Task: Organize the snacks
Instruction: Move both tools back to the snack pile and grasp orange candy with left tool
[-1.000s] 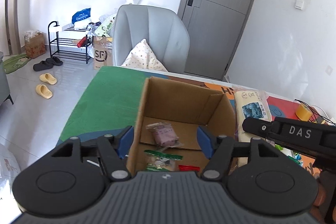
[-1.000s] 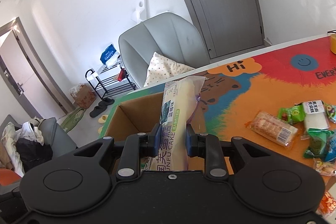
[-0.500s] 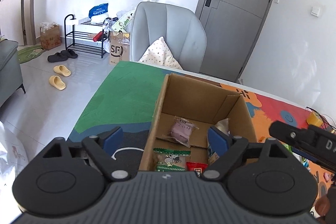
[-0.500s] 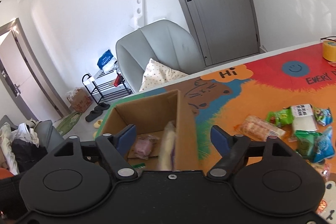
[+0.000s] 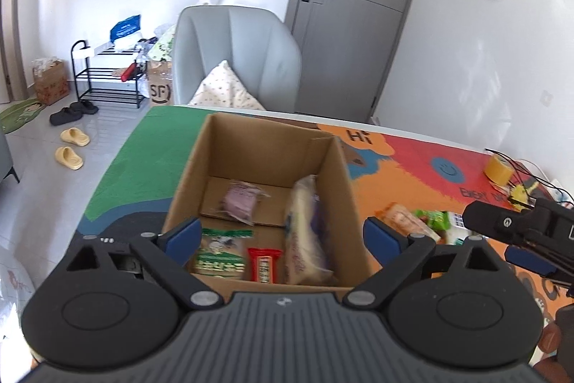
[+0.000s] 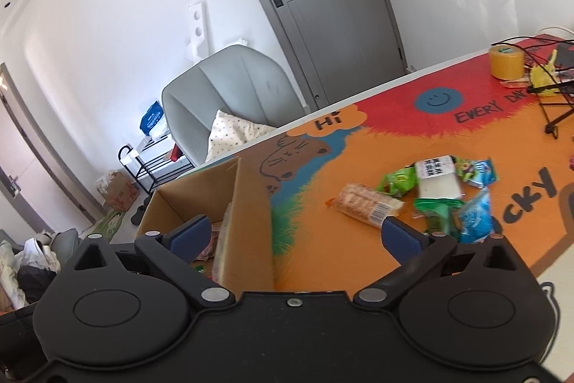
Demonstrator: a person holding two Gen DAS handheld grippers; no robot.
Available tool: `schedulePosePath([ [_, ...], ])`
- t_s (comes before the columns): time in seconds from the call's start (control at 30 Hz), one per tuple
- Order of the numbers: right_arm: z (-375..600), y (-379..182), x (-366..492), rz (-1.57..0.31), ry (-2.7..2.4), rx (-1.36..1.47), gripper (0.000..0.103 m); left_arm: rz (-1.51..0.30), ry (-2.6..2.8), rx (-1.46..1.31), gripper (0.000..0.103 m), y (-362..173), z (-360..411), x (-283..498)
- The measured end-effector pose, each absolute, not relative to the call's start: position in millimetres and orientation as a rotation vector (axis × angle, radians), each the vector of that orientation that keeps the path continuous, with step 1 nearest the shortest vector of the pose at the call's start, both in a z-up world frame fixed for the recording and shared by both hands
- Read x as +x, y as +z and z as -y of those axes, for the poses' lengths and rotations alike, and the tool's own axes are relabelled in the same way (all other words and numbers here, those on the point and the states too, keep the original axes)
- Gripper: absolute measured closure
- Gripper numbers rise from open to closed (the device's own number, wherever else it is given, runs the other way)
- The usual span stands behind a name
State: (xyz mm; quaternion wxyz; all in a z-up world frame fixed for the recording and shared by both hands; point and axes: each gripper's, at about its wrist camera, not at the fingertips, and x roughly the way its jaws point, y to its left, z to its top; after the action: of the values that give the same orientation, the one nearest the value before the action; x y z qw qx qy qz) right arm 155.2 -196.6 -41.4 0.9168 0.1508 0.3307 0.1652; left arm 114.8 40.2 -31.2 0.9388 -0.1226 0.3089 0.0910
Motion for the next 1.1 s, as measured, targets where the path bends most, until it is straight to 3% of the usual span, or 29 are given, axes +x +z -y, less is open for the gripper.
schedulePosePath([
  [1.1,327.2,-69.7,126.1,-0.716,0.166,0.418,0.0,-0.717,-0.018,-0.189,0.007,-57.9,78.8,119.4],
])
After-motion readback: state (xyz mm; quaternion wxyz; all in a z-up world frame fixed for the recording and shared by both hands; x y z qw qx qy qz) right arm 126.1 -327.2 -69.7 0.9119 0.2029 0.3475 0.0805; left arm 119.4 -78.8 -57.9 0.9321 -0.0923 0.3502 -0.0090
